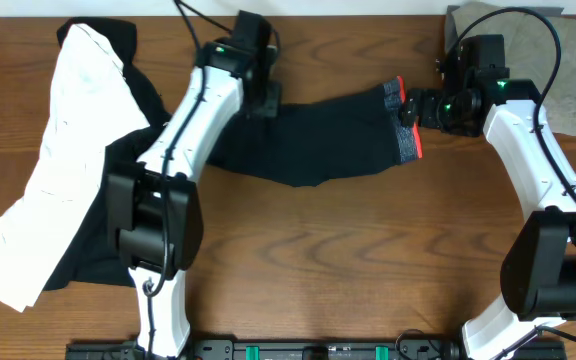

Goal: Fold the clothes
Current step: 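Carry the left end rightward with the left gripper toward the waistband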

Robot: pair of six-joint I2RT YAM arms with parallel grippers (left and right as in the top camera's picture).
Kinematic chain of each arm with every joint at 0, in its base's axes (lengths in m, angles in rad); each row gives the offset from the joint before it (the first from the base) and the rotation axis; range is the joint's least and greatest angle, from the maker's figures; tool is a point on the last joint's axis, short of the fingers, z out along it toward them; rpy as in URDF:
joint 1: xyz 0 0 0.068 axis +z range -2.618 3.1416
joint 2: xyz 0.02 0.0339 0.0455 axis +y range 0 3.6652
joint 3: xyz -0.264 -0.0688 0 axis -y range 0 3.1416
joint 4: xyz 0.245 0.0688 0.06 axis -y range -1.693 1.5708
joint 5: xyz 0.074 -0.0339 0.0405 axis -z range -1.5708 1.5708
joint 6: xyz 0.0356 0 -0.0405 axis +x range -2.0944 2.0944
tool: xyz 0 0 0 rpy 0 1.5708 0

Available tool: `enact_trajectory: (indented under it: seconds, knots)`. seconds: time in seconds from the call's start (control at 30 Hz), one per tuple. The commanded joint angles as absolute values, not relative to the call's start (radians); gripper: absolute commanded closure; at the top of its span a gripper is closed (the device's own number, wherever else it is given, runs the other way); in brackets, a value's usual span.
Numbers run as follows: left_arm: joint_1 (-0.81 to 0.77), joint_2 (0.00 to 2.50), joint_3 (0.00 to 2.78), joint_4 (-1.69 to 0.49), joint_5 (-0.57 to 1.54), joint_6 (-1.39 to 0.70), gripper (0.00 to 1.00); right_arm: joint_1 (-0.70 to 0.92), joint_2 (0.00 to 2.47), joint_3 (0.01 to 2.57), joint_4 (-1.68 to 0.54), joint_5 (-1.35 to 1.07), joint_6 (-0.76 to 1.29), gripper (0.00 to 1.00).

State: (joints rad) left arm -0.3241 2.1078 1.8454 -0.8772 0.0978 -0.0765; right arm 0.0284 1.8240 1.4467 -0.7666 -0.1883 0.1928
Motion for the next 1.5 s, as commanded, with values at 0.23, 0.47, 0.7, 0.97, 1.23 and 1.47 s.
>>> enact_trajectory:
  seconds: [0.23, 0.47, 0.7, 0.97, 1.23, 1.47]
  knots:
    - [-0.410, 2.131, 1.847, -0.824, 0.093, -0.025, 0.94, 0.023, 1.812, 1.469, -0.769, -0.199, 0.176, 0.01]
    - [-0.412, 2.170, 1.847, -0.828, 0.094, 0.004, 0.93, 0.020, 1.812, 1.469, -0.770, -0.199, 0.166, 0.01]
    - [-0.421, 2.172, 1.845, -0.830, 0.137, 0.084, 0.38, 0.019, 1.812, 1.469, -0.762, -0.199, 0.167, 0.01]
    - [-0.417, 2.172, 1.845, -0.839, 0.145, 0.101, 0.34, 0.019, 1.813, 1.469, -0.759, -0.199, 0.166, 0.01]
    - [-0.301, 2.172, 1.845, -0.899, 0.115, 0.026, 0.35, 0.018, 1.813, 1.469, -0.756, -0.195, 0.155, 0.01]
    - [-0.232, 2.172, 1.840, -0.869, 0.205, -0.016, 0.34, 0.020, 1.813, 1.469, -0.752, -0.196, 0.155, 0.01]
